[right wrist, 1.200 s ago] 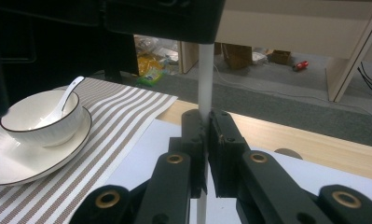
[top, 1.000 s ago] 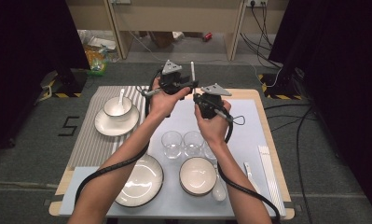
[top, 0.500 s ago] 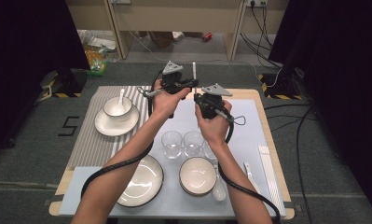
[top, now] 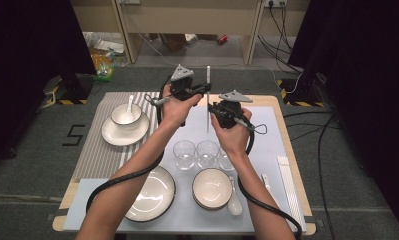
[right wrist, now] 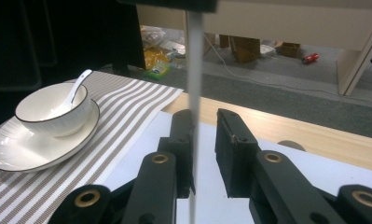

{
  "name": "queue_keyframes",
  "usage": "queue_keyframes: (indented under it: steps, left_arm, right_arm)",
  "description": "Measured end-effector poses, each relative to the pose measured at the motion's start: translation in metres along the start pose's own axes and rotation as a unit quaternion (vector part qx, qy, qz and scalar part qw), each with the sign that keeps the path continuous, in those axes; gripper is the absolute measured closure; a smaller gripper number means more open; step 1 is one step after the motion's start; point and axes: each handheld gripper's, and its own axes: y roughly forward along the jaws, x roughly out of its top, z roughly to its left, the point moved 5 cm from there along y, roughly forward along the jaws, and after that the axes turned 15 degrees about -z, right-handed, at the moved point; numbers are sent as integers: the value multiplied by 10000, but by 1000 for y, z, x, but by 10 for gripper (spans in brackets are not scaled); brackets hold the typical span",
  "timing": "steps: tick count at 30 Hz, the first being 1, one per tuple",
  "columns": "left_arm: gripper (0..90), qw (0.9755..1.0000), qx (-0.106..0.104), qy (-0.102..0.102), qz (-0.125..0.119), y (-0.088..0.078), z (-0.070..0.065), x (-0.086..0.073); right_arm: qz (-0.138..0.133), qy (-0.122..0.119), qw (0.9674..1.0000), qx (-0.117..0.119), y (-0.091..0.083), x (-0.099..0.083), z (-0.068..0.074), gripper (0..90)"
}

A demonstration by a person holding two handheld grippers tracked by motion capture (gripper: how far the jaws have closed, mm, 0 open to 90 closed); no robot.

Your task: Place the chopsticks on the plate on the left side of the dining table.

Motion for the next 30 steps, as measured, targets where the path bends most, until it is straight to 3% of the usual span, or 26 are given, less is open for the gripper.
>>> queue_keyframes:
  steps: [7,16,21,30]
  left_arm:
    - [836,9999,76,113,-69,-9,6,4]
    - [837,9996,131,187,-178,-25,14,13]
    - [837,9991,197,306,-236,-36,19,18]
    - [836,9986,319,333,-263,-55,26,23]
  right_arm:
    - [55,-16,9999,-84,-7,0,-8,740]
    - [158,43,9993,-349,-18,-3,-32,734]
    - [233,33,9986,-476,-23,-7,-42,736]
    - [281,79,9974,-659,-33,-11,-58,735]
